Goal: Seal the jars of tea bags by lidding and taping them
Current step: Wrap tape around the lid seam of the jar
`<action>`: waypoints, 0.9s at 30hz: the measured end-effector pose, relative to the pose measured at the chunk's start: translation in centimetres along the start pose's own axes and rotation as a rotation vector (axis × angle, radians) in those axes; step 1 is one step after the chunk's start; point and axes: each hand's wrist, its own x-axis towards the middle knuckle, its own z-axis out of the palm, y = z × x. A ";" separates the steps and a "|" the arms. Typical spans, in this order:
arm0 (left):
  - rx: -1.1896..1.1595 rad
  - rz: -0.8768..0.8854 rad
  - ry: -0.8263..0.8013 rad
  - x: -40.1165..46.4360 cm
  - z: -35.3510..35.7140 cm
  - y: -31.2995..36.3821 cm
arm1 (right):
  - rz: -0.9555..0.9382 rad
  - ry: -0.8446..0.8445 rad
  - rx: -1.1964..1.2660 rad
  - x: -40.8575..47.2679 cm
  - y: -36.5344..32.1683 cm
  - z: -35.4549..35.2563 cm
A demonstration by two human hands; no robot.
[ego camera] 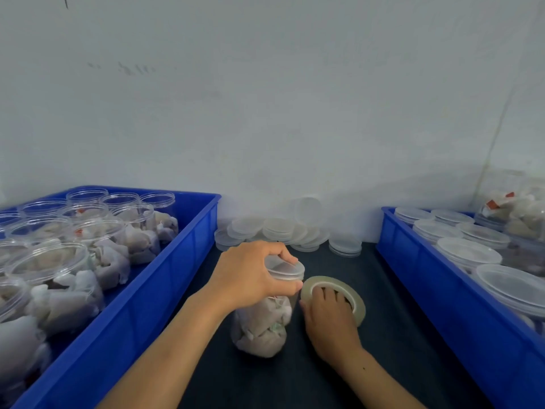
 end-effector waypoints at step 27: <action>-0.095 0.010 -0.005 -0.1 -0.3 -1.0 | 0.079 -0.445 2.167 -0.4 -3.7 -2.0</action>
